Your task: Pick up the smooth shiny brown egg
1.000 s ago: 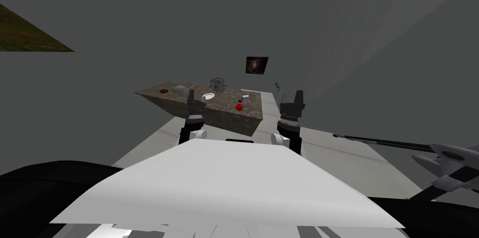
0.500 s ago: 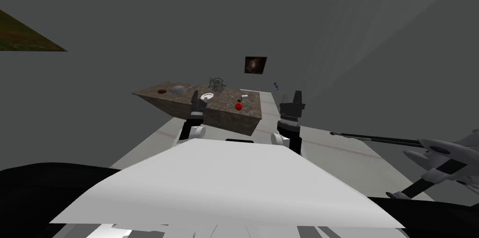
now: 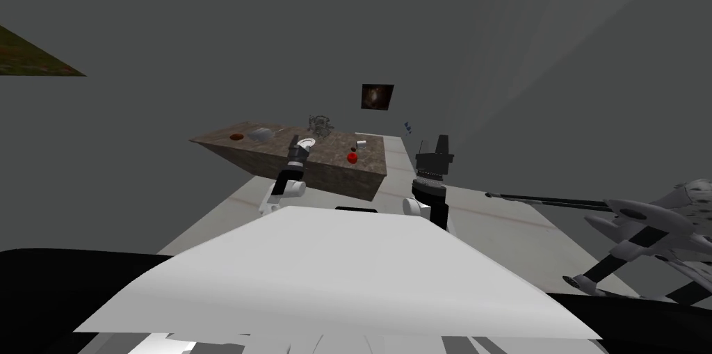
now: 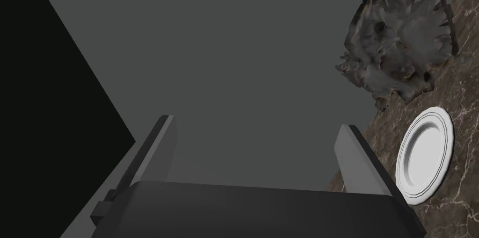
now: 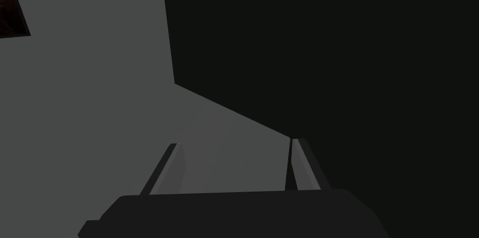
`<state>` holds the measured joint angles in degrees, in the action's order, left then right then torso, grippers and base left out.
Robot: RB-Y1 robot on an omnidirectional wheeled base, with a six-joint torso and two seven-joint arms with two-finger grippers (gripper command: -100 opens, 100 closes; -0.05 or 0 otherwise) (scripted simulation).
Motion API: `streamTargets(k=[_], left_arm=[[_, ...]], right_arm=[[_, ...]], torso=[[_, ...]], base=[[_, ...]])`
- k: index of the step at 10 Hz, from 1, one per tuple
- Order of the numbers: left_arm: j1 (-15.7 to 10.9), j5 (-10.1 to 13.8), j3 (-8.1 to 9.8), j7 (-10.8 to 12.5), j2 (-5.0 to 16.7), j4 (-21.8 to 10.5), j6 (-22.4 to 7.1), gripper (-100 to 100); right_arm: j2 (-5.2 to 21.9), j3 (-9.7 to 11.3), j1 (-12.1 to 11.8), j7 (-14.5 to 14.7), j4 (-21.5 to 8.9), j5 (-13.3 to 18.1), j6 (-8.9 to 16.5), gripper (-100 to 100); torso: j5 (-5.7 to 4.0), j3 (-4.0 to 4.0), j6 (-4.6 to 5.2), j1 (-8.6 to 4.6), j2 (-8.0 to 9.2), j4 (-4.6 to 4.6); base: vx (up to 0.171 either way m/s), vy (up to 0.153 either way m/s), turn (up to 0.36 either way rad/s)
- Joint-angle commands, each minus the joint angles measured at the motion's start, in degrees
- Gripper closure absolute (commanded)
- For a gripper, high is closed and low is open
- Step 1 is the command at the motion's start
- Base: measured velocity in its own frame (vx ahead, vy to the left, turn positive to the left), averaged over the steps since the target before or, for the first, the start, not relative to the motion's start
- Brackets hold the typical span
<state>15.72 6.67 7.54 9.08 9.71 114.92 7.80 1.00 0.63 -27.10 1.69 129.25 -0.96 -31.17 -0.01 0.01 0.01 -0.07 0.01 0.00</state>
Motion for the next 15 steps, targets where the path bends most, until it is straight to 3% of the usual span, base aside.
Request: streamTargets(k=[1,4,5,6,7,8,9,12,15], left_arm=[[-0.9,0.2,0.69,1.1,0.5,-0.7,-2.1,-100],[-4.8,0.6,2.47,4.1,1.4,-4.5,-6.7,-100],[-4.8,0.6,2.47,4.1,1.4,-4.5,-7.1,-100],[-6.8,0.9,3.31,5.6,1.9,-6.5,-9.4,-100],[-6.8,0.9,3.31,5.6,1.9,-6.5,-9.7,-100],[-8.8,1.2,4.11,7.1,2.4,-8.6,-12.3,-100],[-8.8,1.2,4.11,7.1,2.4,-8.6,-12.4,-100],[-12.8,2.0,5.54,10.3,3.5,-12.7,-17.5,-100],[-14.8,2.5,6.16,11.8,4.1,-14.7,-21.1,-100]], right_arm=[[0.0,0.0,0.0,0.0,0.0,0.0,0.0,0],[0.0,0.0,0.0,0.0,0.0,0.0,0.0,0],[0.0,0.0,0.0,0.0,0.0,0.0,0.0,0],[0.0,0.0,0.0,0.0,0.0,0.0,0.0,0],[0.0,0.0,0.0,0.0,0.0,0.0,0.0,0],[0.0,0.0,0.0,0.0,0.0,0.0,0.0,0],[0.0,0.0,0.0,0.0,0.0,0.0,0.0,0],[0.0,0.0,0.0,0.0,0.0,0.0,0.0,0],[0.0,0.0,0.0,0.0,0.0,0.0,0.0,0]], torso=[[0.00,0.00,0.00,0.00,0.00,0.00],[0.00,0.01,-0.02,0.02,0.01,0.00],[0.00,0.01,-0.01,0.01,0.01,0.00],[0.00,0.01,-0.02,0.01,0.01,0.00],[-0.01,0.00,-0.01,-0.02,-0.01,0.00],[-0.01,0.00,-0.02,-0.02,0.00,0.00],[-0.01,0.00,-0.01,-0.03,0.00,0.00],[-0.01,-0.01,-0.03,-0.01,-0.02,-0.01],[-0.02,-0.02,0.00,-0.06,-0.04,-0.01]], base=[[-0.013,-0.019,-0.026],[-0.011,-0.018,-0.041],[-0.007,-0.017,-0.021],[-0.006,-0.028,-0.048],[-0.007,-0.025,-0.026],[-0.011,-0.030,-0.051],[-0.005,-0.021,-0.028],[0.000,-0.028,-0.050],[0.002,-0.030,-0.047]])
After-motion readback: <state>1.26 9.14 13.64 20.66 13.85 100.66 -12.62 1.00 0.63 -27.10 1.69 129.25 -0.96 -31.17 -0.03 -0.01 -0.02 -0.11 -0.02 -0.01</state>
